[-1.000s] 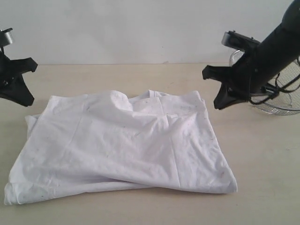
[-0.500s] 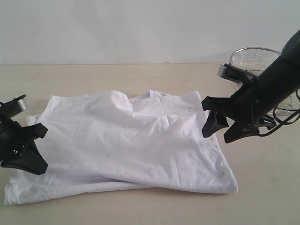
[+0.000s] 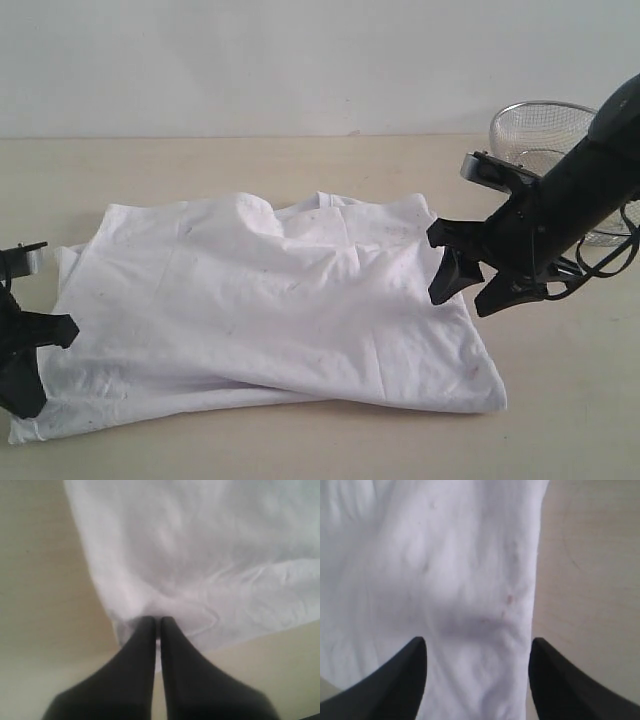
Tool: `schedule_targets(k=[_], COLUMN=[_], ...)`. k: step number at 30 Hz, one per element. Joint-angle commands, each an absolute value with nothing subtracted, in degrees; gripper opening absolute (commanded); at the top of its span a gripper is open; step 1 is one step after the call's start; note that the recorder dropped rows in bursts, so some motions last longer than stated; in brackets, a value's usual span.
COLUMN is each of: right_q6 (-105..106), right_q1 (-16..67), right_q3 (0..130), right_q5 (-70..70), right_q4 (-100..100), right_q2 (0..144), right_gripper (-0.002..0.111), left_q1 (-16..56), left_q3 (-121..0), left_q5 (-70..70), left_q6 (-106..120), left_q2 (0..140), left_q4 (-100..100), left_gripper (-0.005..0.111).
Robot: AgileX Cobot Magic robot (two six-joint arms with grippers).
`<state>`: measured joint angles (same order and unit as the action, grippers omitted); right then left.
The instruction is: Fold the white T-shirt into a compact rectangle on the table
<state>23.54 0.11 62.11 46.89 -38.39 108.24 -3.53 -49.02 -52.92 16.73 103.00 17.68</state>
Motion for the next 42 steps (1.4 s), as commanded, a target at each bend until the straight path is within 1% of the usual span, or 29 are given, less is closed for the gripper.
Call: schedule_targets(k=[1, 15, 19, 21, 22, 25, 26, 28, 33, 42], right_q6=[24.26, 22.96, 22.96, 24.67, 25.43, 25.83, 25.82, 25.61, 28.26, 30.43], right_q1=[-0.17, -0.06, -0.06, -0.06, -0.06, 0.04, 0.04, 0.04, 1.12, 1.12], right_q3=[62.38, 62.38, 62.38, 62.38, 62.38, 62.26, 61.69, 59.23, 51.35, 50.43], right_q5=[47.91, 47.50, 47.77, 49.21, 49.74, 51.14, 51.77, 51.77, 44.44, 45.25], right_q4=[-37.10, -36.29, -37.85, -40.05, -40.97, -41.29, -41.29, -41.58, -42.24, -44.15], right_q2=[108.01, 108.10, 107.95, 107.16, 106.46, 103.99, 103.31, 102.63, 102.49, 102.49], right_gripper=[0.053, 0.053, 0.049, 0.041, 0.034, 0.007, 0.000, 0.000, 0.000, 0.000], left_q1=[-3.37, -3.37, -3.37, -3.37, -3.37, -3.37, -3.37, -3.37, -3.37, -3.37], left_q3=[-48.64, -48.74, -48.74, -48.74, -48.74, -48.74, -48.74, -48.74, -50.05, -50.32], left_q5=[-52.55, -54.54, -54.20, -54.20, -54.20, -54.20, -54.20, -54.20, -59.39, -59.76], left_q6=[14.94, 11.79, 11.53, 11.53, 11.53, 11.53, 11.53, 11.53, 12.37, 13.41], left_q2=[102.54, 105.81, 106.07, 106.07, 106.07, 106.07, 106.07, 106.07, 104.63, 96.96], left_q4=[15.77, 11.41, 11.37, 11.37, 11.37, 11.37, 11.37, 11.49, 12.56, 16.66], left_gripper=[0.005, 0.005, 0.005, 0.005, 0.005, 0.005, 0.005, 0.005, 0.005, 0.005])
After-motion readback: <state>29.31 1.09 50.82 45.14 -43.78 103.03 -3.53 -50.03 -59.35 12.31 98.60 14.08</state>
